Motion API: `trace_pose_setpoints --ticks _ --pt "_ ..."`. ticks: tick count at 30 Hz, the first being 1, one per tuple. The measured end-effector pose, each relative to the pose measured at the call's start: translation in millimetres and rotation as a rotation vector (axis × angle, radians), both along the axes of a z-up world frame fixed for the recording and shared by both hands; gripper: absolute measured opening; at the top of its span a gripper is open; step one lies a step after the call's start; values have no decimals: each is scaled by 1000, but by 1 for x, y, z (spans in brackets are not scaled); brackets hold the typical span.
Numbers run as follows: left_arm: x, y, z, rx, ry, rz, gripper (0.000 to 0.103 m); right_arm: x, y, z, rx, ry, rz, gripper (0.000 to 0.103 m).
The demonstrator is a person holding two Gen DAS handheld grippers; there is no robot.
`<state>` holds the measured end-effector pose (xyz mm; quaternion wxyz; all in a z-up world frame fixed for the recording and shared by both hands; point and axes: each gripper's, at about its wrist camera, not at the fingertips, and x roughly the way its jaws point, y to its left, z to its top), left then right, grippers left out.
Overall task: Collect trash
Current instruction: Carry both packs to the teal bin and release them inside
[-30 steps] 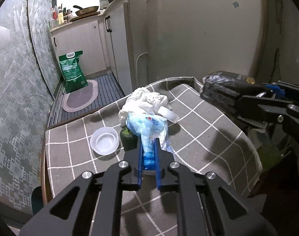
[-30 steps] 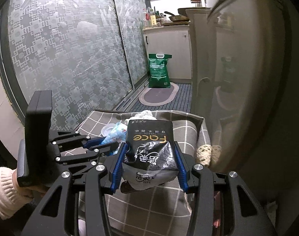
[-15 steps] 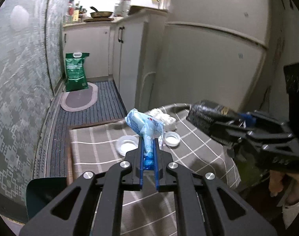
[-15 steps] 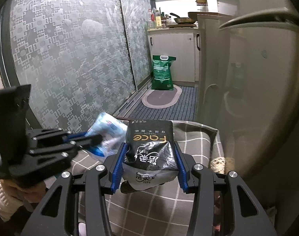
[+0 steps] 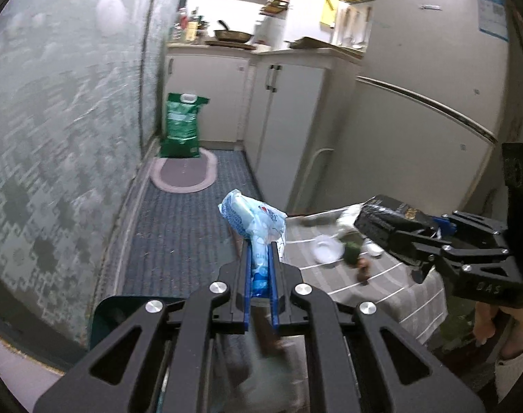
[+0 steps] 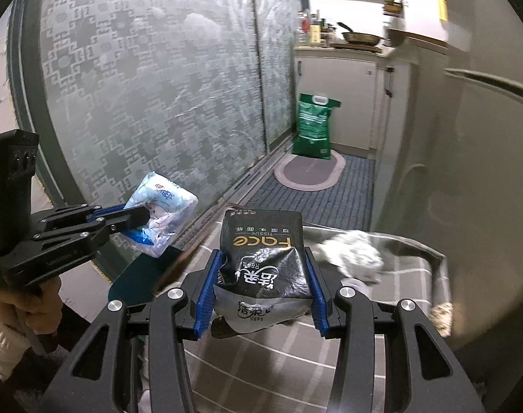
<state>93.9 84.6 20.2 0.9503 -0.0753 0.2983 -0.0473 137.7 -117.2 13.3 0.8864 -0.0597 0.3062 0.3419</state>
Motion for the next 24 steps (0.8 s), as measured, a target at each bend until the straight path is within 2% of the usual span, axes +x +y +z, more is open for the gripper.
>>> trace_pose_setpoints --ticks 8,24 --pt "-12 48 -30 16 83 64 10 -8 55 5 -24 -4 62 46" --pt "-27 92 -101 59 282 79 11 -27 154 -1 -88 29 176 46"
